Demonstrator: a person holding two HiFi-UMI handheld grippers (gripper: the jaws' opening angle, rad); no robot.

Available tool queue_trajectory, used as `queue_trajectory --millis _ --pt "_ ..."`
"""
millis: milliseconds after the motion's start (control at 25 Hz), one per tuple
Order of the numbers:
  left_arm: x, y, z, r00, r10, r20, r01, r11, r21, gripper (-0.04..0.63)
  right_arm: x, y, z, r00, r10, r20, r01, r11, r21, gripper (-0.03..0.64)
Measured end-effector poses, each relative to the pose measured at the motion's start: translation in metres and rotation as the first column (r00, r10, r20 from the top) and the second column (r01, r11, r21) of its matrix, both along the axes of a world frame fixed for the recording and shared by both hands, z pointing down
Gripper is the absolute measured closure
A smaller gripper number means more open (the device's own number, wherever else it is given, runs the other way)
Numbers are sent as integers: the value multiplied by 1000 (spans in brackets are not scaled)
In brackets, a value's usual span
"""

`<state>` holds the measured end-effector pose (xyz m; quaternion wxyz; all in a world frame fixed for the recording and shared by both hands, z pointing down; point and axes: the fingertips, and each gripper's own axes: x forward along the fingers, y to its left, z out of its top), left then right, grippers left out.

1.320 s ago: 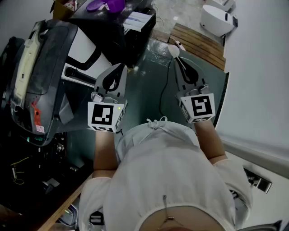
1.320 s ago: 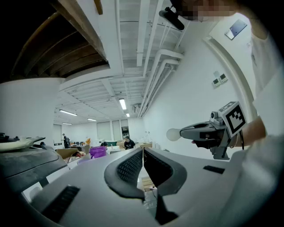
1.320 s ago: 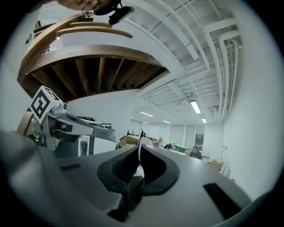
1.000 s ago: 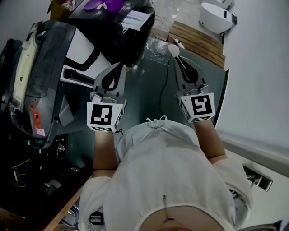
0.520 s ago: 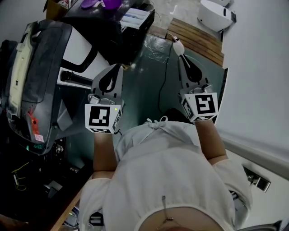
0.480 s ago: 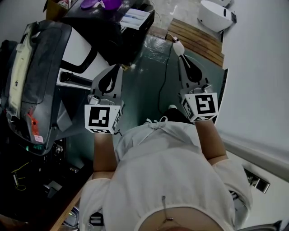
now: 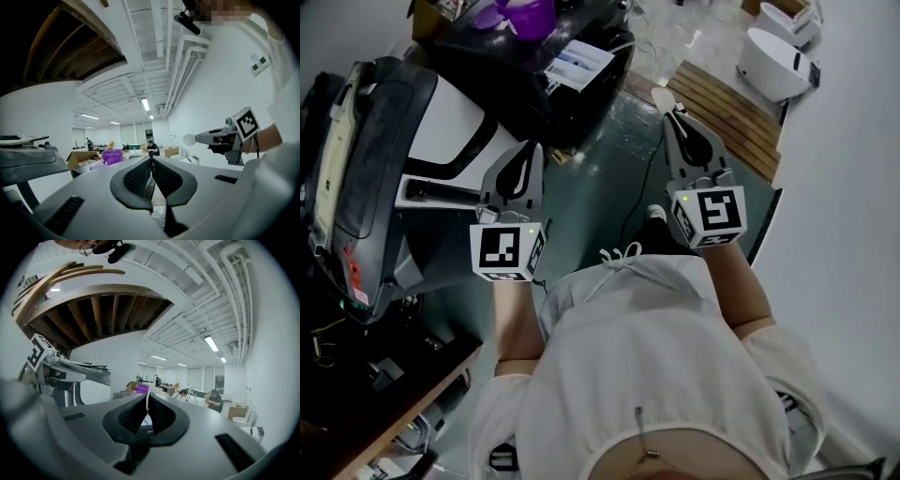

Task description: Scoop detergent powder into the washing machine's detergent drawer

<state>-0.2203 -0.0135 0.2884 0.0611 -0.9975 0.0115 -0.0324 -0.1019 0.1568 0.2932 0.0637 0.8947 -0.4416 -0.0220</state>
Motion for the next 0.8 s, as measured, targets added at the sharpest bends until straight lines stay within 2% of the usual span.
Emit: queue_trajectory --millis 320,520,800 --pt "107 34 -8 983 -185 5 185 983 -18 569 133 4 0 979 -196 54 197 980 -26 609" --pt "145 43 -3 963 -268 23 269 963 -31 569 181 -8 4 952 -300 56 304 951 -62 609" --pt "175 24 15 941 -329 76 332 942 -38 569 222 -44 13 926 -371 77 376 924 -74 609"
